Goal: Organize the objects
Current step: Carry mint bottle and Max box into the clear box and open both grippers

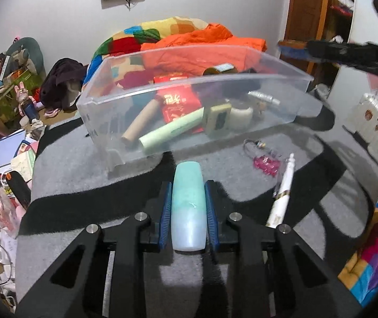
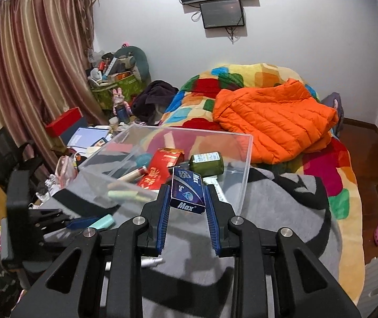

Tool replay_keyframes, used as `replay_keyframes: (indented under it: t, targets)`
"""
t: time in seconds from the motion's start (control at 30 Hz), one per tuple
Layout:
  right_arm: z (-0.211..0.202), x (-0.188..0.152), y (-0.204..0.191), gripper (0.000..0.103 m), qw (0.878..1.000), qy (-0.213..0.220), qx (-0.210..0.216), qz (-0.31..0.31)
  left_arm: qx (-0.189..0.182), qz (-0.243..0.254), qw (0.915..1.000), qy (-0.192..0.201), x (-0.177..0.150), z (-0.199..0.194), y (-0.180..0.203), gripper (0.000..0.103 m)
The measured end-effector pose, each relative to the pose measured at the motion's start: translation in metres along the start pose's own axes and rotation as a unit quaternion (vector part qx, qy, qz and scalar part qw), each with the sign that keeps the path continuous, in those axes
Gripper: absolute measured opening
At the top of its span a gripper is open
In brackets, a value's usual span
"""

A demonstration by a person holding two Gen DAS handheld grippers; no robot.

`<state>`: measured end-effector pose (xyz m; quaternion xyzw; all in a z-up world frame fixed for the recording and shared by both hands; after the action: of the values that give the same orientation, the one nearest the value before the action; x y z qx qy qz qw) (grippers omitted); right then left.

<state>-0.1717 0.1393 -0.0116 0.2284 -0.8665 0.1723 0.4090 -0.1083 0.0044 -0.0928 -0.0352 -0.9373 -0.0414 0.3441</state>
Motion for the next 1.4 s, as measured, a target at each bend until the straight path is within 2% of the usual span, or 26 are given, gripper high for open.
replay_keyframes:
  t: [0.23,0.5,0.7,1.03,1.3,1.37,1.4]
  targets:
    - [0.019,0.010,0.010,0.024,1.000,-0.008,-0.015,0.011,-0.004,-0.026,0.9988,0.042,0.021,-0.027,-0.008,0.024]
    - [0.040,0.017,0.010,0.024,0.999,-0.017,-0.026,0.010,-0.008,-0.048,0.9944,0.094,0.067,-0.053,-0.024,0.024]
    - [0.058,0.012,0.011,0.024,0.999,-0.040,-0.033,0.010,-0.014,-0.059,0.9952,0.077,0.092,-0.032,-0.032,0.024]
    - [0.074,0.003,0.012,0.024,0.997,-0.064,-0.034,0.005,-0.007,-0.054,0.9979,0.036,0.105,0.011,-0.030,0.024]
    - [0.069,0.002,0.009,0.024,0.997,-0.070,-0.026,0.006,-0.009,-0.049,0.9981,0.036,0.102,0.008,-0.024,0.025]
    - [0.063,0.004,0.007,0.024,0.998,-0.065,-0.025,0.005,-0.004,-0.046,0.9981,0.040,0.102,0.003,-0.023,0.028]
    - [0.059,0.005,0.006,0.025,0.998,-0.063,-0.023,0.005,-0.002,-0.045,0.9981,0.043,0.102,0.000,-0.022,0.033]
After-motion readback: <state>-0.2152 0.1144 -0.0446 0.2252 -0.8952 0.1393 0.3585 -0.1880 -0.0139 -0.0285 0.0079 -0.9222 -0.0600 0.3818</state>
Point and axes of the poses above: each gripper's, at about its wrist camera, not at the fingertips, and z roughly the way its jaws point, y to its right, x to its top, the point moved 6 cm from there along z, roughly the way its jaws point, and after that the axes turned 4 degrees about -z, right-handed, at the moved point
